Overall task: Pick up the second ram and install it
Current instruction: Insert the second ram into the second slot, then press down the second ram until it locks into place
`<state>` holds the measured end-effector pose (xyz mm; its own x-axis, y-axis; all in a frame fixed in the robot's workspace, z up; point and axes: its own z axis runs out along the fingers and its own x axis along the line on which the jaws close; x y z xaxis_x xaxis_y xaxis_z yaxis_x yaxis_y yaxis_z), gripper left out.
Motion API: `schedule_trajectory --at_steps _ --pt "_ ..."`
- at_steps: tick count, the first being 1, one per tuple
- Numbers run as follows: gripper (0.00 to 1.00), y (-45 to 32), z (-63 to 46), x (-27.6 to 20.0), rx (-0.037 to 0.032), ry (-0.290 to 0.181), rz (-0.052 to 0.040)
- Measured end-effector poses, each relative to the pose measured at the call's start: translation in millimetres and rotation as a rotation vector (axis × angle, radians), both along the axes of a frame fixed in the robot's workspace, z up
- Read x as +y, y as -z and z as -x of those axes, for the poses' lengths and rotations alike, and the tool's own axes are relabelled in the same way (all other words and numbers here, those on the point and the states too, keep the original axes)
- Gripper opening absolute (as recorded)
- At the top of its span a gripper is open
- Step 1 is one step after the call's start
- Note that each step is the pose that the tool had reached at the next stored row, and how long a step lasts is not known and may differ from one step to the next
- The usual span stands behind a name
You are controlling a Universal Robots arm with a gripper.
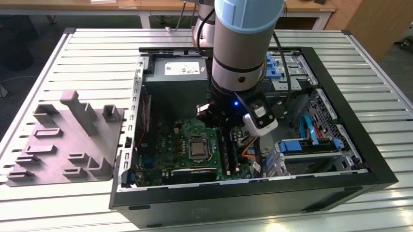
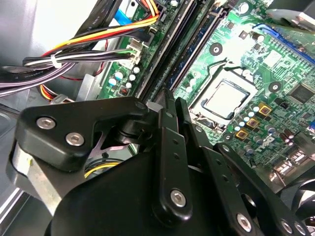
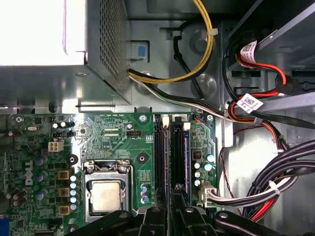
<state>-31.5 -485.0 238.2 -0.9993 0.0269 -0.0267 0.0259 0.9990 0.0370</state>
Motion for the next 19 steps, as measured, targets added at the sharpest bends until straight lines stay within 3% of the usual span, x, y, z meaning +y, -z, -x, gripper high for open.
schedule_trajectory --at_steps 3,5,19 --pt "0.18 0.0 0.0 0.0 0.0000 0.000 0.0002" --pt "0.11 0.0 0.0 0.0 0.0000 0.000 0.0003" --pt "0.11 0.0 0.0 0.0 0.0000 0.000 0.0017"
